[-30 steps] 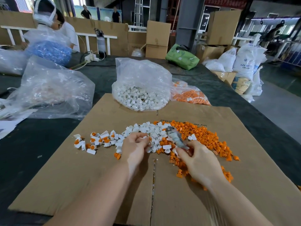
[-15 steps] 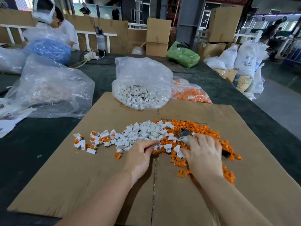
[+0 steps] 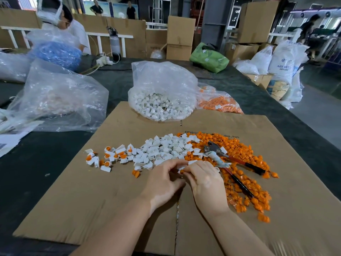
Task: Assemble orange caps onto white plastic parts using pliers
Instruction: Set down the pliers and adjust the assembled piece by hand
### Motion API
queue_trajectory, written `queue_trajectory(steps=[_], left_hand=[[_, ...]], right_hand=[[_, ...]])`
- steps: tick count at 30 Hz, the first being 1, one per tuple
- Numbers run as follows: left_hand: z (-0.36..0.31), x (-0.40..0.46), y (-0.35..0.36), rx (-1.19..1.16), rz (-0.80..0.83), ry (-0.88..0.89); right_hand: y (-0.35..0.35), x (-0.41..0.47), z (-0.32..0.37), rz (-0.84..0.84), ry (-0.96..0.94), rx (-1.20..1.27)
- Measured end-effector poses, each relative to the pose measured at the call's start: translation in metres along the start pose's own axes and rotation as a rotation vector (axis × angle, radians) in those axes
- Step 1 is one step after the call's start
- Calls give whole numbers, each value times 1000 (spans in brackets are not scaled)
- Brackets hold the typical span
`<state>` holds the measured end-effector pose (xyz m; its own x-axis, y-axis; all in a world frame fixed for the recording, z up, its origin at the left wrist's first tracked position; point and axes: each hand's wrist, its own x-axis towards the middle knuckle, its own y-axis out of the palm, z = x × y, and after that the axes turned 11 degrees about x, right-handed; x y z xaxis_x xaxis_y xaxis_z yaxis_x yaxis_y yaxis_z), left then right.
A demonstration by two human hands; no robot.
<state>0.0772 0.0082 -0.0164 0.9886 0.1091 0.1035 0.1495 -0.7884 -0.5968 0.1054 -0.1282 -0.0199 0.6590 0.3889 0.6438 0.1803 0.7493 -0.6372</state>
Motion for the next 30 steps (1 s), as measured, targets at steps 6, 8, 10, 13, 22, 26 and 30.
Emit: queue_trajectory(steps=[6,8,10,13,22,26,30], left_hand=[[2,1,2,7,-86,-3],[1,1,1,8,-98,3],[2,1,2,21,-103,14],[5,0,3,61,-96,13],[5,-3,5,101,-226,43],[12,5,-25,111,-464,-39],[35,18,-65,373,-577,-313]], right_hand=[[-2,-3,0,-25,40,49],[-3,-3,0,-32,53,86],[-3,-3,2,-23,22,90],[-2,-3,3,1,-19,70],[-3,-3,3,-36,29,50],[0,-3,-1,-86,90,10],[2,-5,-2,-115,156,-97]])
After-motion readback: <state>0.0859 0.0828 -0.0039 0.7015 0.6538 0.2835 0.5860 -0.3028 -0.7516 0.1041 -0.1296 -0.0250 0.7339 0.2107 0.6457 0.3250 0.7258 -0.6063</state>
